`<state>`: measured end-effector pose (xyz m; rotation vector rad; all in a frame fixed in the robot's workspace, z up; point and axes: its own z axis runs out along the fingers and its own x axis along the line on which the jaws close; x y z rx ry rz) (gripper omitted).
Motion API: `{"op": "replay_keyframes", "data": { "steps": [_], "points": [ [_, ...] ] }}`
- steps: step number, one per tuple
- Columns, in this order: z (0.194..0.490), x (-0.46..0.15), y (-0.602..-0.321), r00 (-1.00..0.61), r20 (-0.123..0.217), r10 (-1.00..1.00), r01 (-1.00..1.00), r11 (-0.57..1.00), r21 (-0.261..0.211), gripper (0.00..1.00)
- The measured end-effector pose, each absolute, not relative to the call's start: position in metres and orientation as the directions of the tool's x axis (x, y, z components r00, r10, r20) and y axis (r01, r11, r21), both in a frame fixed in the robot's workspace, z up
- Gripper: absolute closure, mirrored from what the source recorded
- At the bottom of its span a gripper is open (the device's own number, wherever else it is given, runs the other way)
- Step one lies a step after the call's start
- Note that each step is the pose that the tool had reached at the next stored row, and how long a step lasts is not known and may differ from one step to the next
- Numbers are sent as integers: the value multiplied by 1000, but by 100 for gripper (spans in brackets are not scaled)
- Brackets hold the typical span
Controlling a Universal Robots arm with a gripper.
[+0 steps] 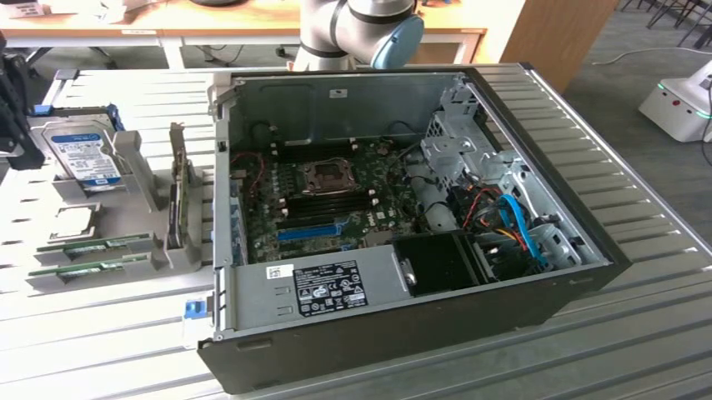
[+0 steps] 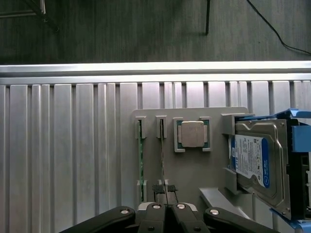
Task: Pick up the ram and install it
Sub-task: 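Pick up the ram and move it above insertion slot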
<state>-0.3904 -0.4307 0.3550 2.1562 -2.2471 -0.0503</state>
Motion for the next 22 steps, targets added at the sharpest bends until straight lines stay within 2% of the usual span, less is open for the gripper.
{"op": "replay_keyframes", "data": {
  "steps": [12, 13, 14, 15, 22],
  "points": [
    [352, -390, -431, -41, -3, -999, -998, 41, 42, 89],
    [352, -390, -431, -41, -3, -999, -998, 41, 42, 84],
    [352, -390, -431, -41, -3, -999, -998, 41, 42, 84],
    [352, -390, -431, -41, -3, -999, -998, 41, 42, 77],
    [350, -390, -431, -41, -3, -999, -998, 41, 42, 77]
  ]
}}
